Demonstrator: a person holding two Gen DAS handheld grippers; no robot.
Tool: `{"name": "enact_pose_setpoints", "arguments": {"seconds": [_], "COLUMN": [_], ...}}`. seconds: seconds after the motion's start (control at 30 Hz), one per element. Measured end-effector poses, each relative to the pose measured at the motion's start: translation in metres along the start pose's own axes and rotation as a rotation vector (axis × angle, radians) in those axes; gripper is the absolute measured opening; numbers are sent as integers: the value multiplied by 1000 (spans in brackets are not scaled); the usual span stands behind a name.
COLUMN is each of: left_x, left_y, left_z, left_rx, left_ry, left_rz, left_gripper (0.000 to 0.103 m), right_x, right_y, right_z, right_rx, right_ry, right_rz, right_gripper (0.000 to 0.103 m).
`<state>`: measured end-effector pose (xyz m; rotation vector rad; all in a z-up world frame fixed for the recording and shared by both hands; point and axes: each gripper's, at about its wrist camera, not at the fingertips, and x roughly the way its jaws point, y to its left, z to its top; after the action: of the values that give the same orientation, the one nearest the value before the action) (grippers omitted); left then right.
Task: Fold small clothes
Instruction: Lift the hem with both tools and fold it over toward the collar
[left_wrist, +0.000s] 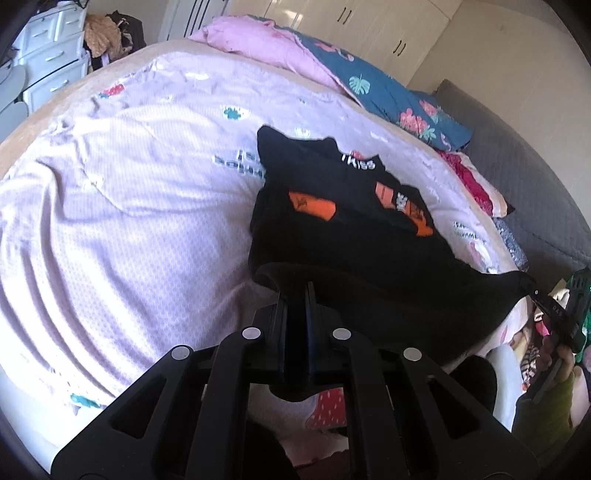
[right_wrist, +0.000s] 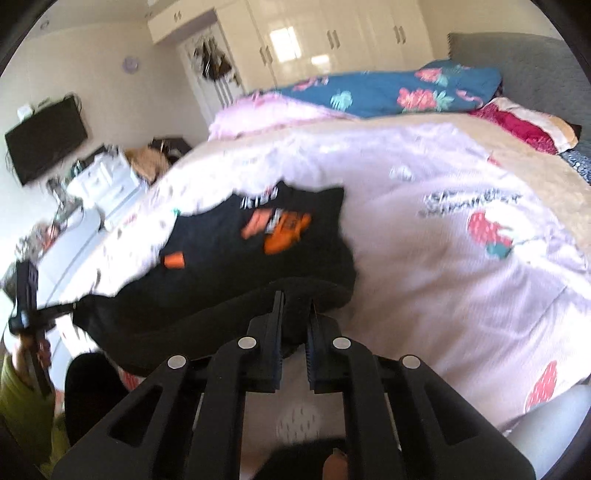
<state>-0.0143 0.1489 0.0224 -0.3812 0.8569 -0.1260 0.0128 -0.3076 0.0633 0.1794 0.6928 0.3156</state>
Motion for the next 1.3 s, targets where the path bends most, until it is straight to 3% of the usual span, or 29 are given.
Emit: {"name": "enact_pose_setpoints", "arguments": {"seconds": [0.23, 0.63, 1.3], "left_x": [-5, -1, 64], "left_y": [-4, -6, 7], "left_z": [27, 77, 137], "left_rx": [-17, -67, -143], "left_ry": [-60, -146, -154], "left_rz": [-31, -59, -1], "left_gripper": [2, 2, 2], "right_x": [8, 31, 107], "right_y": [-3, 2, -1], "right_z": [31, 70, 111], "right_rx": [33, 46, 64], "right_ry": [-84, -152, -142], "right_rz": [-19, -56, -165], "right_gripper": [9, 9, 9]}}
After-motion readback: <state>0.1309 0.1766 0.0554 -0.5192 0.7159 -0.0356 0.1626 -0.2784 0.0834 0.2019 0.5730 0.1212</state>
